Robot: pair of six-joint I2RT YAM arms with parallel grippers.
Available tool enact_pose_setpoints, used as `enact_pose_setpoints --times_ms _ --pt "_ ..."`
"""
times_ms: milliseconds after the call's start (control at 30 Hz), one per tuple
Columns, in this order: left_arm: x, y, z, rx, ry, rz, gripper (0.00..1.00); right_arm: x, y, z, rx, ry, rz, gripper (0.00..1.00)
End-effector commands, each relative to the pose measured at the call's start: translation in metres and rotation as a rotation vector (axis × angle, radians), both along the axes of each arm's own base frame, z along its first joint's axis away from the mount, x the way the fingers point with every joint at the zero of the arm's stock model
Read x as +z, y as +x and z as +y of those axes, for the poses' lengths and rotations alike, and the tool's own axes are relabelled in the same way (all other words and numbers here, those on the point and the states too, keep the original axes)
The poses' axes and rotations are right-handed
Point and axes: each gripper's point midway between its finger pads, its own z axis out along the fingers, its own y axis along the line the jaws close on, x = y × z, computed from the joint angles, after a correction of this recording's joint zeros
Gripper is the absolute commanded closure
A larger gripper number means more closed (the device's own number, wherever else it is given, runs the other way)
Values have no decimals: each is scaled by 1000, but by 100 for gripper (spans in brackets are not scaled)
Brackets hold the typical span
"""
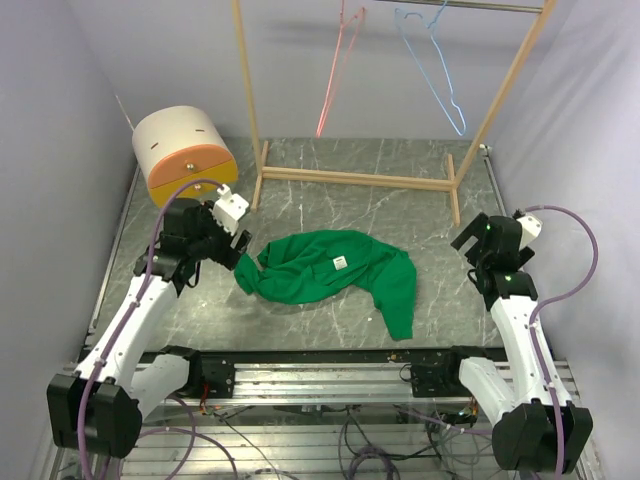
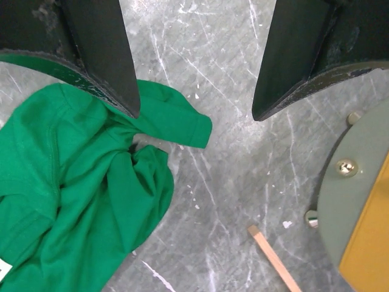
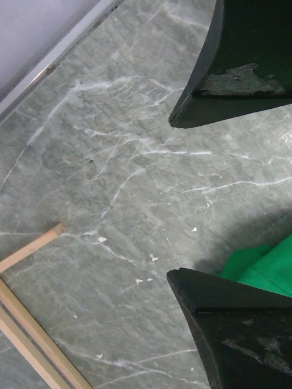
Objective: Place the t-shirt on the hanger
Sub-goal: Pick up the T-shirt from the center of the board.
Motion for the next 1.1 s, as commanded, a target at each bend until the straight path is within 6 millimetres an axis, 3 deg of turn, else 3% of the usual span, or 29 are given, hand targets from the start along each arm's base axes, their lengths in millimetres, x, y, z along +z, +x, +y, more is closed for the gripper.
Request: enact_pose_setpoints --times_ms 0,167,333,500,700,900,1067 --pt "12 -4 -15 -97 -40 25 14 2 -3 -7 -41 -8 10 0" --pt "24 -14 -43 -251 -94 11 18 1 -2 4 145 -89 83 0" --pt "12 -42 -80 -489 -74 91 24 16 14 33 348 -53 38 2" --pt "-5 -51 -115 -632 -60 142 28 4 28 77 600 53 85 24" --pt "-22 -54 -150 -714 -76 170 31 0 31 97 654 39 104 25" --pt "-43 -52 -172 -762 -53 173 31 -8 25 106 647 49 108 25" --pt "-61 -35 -183 -746 -46 205 31 -10 21 108 632 58 108 24"
